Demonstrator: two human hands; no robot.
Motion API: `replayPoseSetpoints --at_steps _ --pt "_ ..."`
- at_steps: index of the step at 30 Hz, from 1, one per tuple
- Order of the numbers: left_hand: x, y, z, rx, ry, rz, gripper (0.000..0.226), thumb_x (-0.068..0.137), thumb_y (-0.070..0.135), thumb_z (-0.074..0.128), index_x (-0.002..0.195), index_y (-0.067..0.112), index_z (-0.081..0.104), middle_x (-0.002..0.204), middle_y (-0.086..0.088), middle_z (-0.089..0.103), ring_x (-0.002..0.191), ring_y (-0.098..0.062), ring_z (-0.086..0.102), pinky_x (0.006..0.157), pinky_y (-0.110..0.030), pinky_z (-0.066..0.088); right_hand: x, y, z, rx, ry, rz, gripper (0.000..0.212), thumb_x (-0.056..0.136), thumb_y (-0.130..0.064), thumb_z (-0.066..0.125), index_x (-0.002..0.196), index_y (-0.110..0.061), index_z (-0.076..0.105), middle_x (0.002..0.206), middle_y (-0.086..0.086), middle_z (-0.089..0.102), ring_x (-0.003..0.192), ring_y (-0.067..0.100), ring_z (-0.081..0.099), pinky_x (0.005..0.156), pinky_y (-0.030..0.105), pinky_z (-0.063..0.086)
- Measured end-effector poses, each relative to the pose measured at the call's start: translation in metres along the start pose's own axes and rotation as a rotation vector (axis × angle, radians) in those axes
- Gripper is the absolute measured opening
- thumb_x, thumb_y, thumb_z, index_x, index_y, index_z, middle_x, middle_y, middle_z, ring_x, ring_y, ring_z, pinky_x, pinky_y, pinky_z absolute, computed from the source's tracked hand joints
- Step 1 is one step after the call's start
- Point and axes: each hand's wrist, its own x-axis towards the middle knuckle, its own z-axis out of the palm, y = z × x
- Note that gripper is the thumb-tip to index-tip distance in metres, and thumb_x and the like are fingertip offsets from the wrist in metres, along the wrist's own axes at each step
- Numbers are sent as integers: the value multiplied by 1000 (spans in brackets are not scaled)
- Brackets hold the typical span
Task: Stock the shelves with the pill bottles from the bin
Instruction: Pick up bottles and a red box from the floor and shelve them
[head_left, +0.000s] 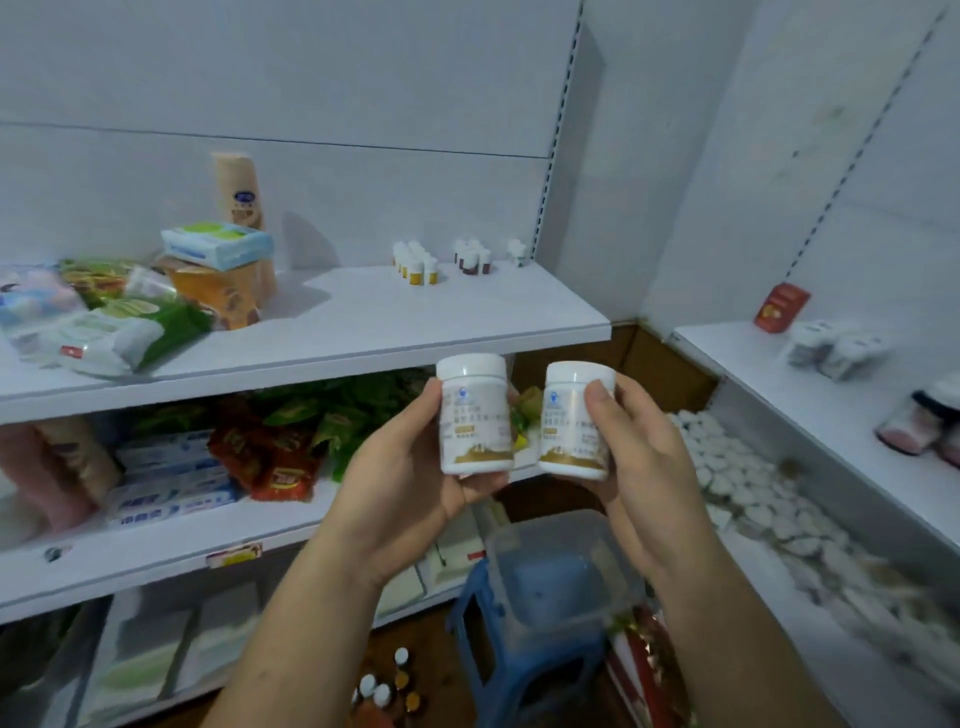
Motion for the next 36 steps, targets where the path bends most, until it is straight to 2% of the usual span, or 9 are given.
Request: replayPoseSetpoints --at_steps 6,10,14,17,21,27,31,34,36 --pt "18 -47 26 41 -165 -201 44 105 39 48 131 14 73 127 -19 71 102 -30 72 74 -37 63 -59 -13 -41 -96 309 -6 28 100 -38 63 123 -22 70 110 9 77 99 27 76 77 46 62" --pt "14 -99 78 50 -351 -353 44 105 35 45 131 12 71 125 -17 73 99 -28 76 72 -38 64 -119 -32 -92 -22 531 -6 41 98 -39 65 131 -15 68 122 16 74 114 38 71 95 65 56" --pt "-8 -155 141 141 -511 -466 48 108 38 43 143 11 61 140 -24 64 125 -41 62 104 -53 51 -193 -62 -146 -16 735 -83 50 86 -41 65 127 -13 69 119 13 75 110 32 72 88 53 60" --pt "-33 -195 190 229 -641 -490 50 101 41 51 140 11 63 138 -27 63 119 -37 63 98 -50 52 -248 -80 -186 -34 872 -118 38 96 -35 63 125 -11 68 116 13 75 106 33 73 82 47 59" --pt "-77 -256 255 286 -760 -510 48 96 36 56 136 11 65 126 -16 73 109 -27 74 81 -36 62 -324 -98 -242 -94 1012 -165 33 100 -34 61 126 -17 69 116 10 76 109 32 73 88 53 61" --pt "-162 -370 369 323 -925 -596 50 92 38 59 133 11 65 126 -15 74 109 -29 74 86 -42 63 -460 -136 -327 -233 1199 -198 43 86 -56 68 123 -33 70 114 -1 77 107 22 74 95 56 59" --pt "-227 -439 435 312 -1059 -677 51 96 37 53 137 8 62 130 -16 72 115 -32 72 83 -40 63 -551 -158 -384 -254 1360 -190 72 70 -81 73 132 -47 63 124 -7 72 116 21 69 100 55 56" --pt "-271 -483 477 326 -1151 -739 49 101 36 48 139 8 61 132 -17 71 118 -34 70 84 -43 64 -610 -172 -412 -237 1480 -220 54 73 -76 74 121 -54 65 121 -12 72 116 17 69 101 52 56" --pt "-297 -510 501 328 -1185 -780 50 99 37 49 139 10 62 133 -16 71 121 -35 69 94 -50 61 -645 -179 -427 -244 1531 -238 44 85 -65 71 125 -47 67 124 -9 73 116 18 70 101 50 56"
